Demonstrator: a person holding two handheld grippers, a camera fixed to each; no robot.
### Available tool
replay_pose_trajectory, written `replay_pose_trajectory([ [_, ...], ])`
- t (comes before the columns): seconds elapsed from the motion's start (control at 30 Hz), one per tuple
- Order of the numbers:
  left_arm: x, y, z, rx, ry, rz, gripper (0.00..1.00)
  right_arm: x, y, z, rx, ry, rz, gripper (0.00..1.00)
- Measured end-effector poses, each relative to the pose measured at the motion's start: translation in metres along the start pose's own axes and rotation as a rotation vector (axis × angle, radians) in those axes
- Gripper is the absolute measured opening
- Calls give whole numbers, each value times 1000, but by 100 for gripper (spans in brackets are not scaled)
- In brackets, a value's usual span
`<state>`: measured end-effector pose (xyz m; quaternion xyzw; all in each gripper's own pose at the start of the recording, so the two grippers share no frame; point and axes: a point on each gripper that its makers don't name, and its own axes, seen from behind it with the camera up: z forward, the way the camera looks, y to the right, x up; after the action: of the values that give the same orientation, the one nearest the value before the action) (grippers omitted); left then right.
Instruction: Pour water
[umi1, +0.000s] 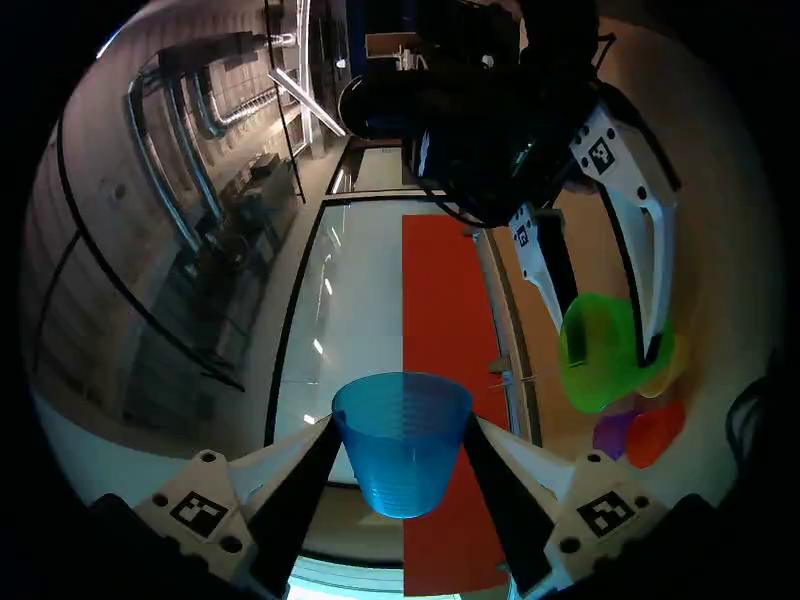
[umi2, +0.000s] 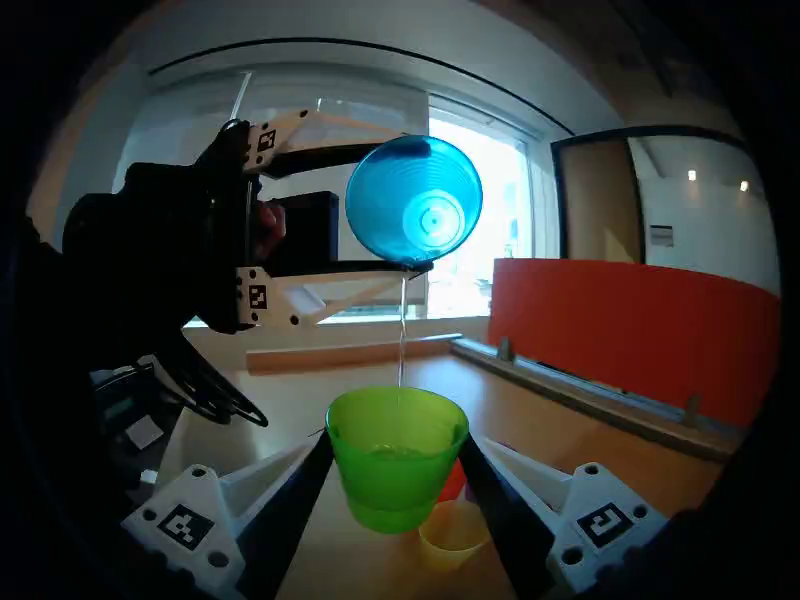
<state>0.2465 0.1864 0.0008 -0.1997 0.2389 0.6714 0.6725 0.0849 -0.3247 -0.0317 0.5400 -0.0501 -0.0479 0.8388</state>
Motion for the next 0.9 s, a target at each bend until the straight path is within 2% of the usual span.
replay_pose_trajectory([
  [0.3, -1, -1, 3, 4, 1, 22, 85, 1, 0, -1, -2, 3, -1, 90],
  [0.6, 2, 4, 0, -1, 4, 32, 85, 1, 1, -2, -3, 4, -1, 90],
  [0.7, 2, 3, 2, -3, 7, 18, 85, 0, 1, -1, -3, 5, 2, 90],
  [0.9, -1, 10, 5, -14, 8, -87, 85, 0, 2, -2, -5, 8, 0, 90],
])
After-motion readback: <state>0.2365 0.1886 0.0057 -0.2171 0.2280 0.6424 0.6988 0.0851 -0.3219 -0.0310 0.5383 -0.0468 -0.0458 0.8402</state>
